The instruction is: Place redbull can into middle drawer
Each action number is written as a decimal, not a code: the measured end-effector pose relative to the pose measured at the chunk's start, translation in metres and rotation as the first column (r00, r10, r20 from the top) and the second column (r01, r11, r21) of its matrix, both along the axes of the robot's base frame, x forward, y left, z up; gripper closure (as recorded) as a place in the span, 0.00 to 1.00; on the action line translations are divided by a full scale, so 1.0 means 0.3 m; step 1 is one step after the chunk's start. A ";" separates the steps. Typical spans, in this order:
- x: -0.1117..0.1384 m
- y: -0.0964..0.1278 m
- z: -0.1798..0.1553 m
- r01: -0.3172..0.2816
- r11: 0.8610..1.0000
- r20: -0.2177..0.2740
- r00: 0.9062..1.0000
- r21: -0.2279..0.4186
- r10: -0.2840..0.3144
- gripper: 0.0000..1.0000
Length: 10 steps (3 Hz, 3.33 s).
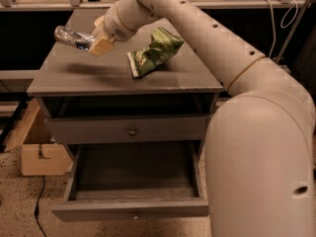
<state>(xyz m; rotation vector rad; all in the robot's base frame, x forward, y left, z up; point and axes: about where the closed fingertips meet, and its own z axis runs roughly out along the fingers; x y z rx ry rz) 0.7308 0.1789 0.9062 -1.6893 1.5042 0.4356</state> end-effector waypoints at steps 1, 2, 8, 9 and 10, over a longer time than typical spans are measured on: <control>-0.096 0.007 -0.011 -0.044 0.999 -0.007 0.999 -0.015 0.044 1.00; -0.321 -0.027 0.049 -0.061 0.998 0.030 0.998 0.023 0.061 1.00; -0.791 -0.289 -0.513 -0.029 0.980 -0.134 0.989 0.197 0.056 1.00; -0.835 -0.330 -0.696 -0.039 0.982 -0.215 0.973 0.183 0.079 1.00; -0.836 -0.367 -0.874 0.005 0.995 -0.285 0.958 0.104 0.025 1.00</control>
Offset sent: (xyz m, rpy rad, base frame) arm -0.1515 -0.0224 -0.0004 0.0209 -0.0293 0.0681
